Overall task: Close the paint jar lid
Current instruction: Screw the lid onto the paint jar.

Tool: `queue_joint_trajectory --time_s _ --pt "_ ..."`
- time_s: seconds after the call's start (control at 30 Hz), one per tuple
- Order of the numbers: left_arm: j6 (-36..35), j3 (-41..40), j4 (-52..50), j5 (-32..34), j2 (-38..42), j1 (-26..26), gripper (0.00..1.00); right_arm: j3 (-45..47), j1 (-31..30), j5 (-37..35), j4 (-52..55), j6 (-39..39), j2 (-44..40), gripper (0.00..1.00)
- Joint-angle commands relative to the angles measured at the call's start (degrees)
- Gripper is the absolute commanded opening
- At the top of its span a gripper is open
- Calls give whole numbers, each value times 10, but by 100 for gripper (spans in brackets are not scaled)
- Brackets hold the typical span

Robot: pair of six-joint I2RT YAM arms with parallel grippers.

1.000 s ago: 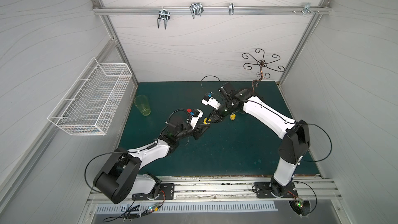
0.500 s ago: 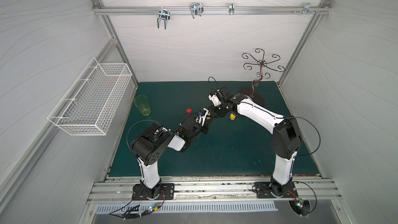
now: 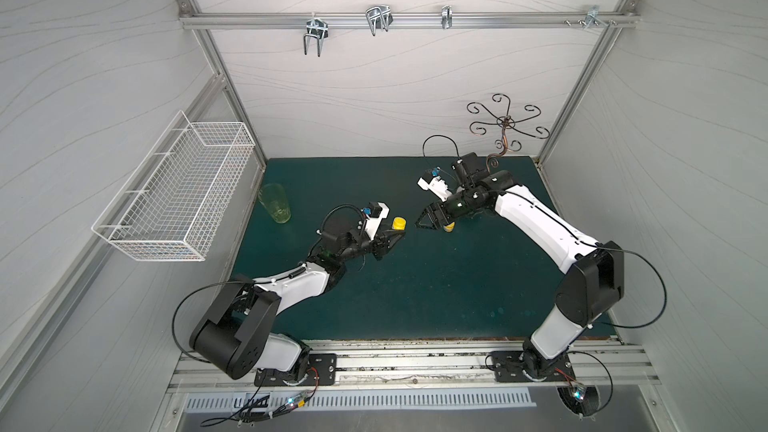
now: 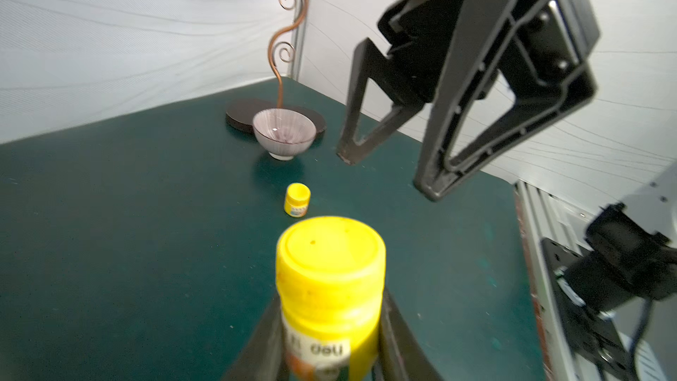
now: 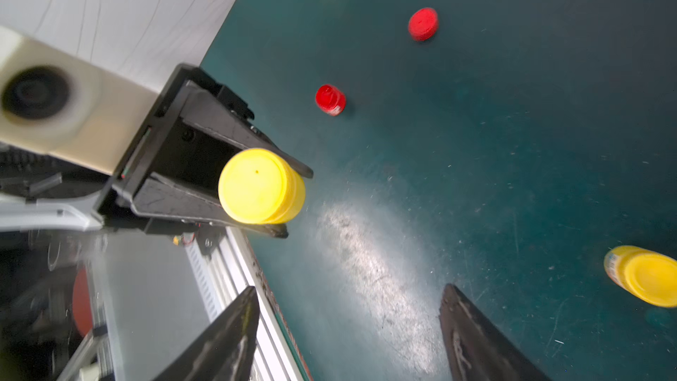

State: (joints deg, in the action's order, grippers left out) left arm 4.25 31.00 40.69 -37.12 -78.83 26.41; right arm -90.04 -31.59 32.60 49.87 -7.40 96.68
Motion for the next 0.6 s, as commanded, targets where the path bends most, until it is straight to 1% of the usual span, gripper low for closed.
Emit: queue_joint_trajectory --time_s 0.0,0.07,0.17,0.27,0.57 --pt "-26 2 -71 -52 31 4 3 -34 -6 47 62 -77 11 77" --pt "-36 2 -92 -48 40 6 3 -48 -10 56 77 -88 22 77" --pt "-33 6 -92 -52 35 9 3 -48 -26 62 68 -94 26 77" --pt "-32 13 -93 -59 30 11 3 -53 -43 48 65 -97 38 76" --pt "-28 15 -89 -67 24 11 3 -78 -64 43 67 -99 84 73"
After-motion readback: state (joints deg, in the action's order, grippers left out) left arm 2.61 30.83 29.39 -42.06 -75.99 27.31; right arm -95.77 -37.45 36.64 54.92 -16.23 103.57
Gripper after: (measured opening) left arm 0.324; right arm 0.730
